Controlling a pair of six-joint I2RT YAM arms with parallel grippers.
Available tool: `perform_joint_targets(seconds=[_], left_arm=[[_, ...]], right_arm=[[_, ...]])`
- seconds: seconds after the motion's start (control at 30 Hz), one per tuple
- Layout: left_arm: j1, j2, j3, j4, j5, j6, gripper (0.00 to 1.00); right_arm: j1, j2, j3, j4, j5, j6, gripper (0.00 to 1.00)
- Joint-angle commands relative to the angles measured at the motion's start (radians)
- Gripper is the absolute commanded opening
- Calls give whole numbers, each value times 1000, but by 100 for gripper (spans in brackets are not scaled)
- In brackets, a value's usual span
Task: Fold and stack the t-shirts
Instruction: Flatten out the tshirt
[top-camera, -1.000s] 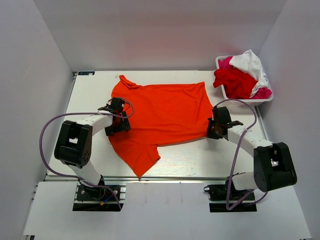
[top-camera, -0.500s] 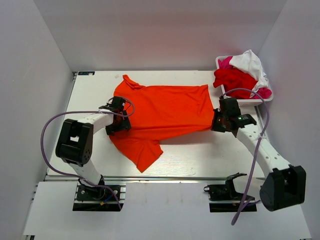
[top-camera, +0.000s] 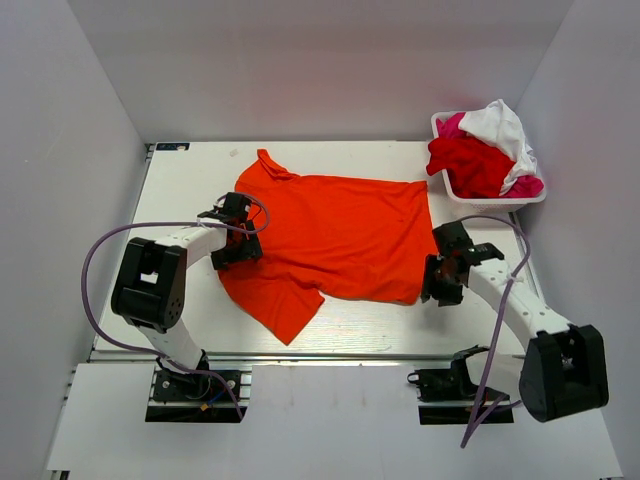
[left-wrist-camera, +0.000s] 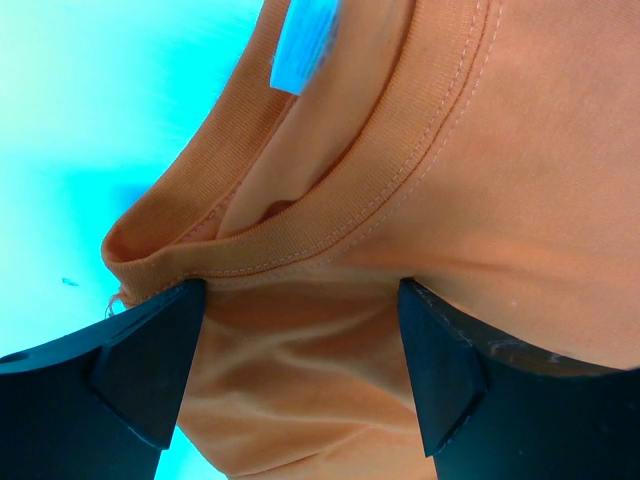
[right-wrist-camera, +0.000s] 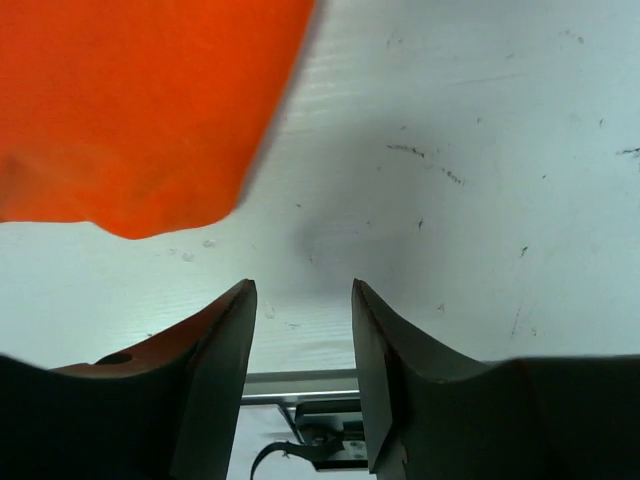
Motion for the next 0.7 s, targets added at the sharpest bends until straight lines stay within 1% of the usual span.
perform_joint_targets(seconds=[0.0,0.07,0.17,0.23,0.37,0.4,0.47,0.5,0.53,0.6,0.67], left_arm=[[13,94,-78,-29,-17,14,88],[13,85,-78,-29,-17,14,88],[13,85,-78,-29,-17,14,88],[13,85,-78,-29,-17,14,88],[13,85,-78,-29,-17,23,88],[13,85,-78,-29,-17,23,88],[13,85,-78,-29,-17,23,88],[13,85,-78,-29,-17,23,88],[13,85,-78,-29,-17,23,90],[13,76,-78,-29,-17,23,90],[13,76,-78,-29,-26,23,90]], right_arm=[[-4,-93,7,71,16,18,48],[-4,-105,-1,85,54,47,48],[-6,-93,-4,108,121,72,46],[-12,-73,-17,132,144,75,43],[-10,2,-30,171,190,86,43],[-10,23,-37,210,188,83,43],[-13,54,-43,237,178,81,43],[-16,65,-51,261,178,79,45],[-13,82,-57,289,175,72,45],[-15,86,-76,342,157,72,45],[-16,74,-89,436,100,73,49]])
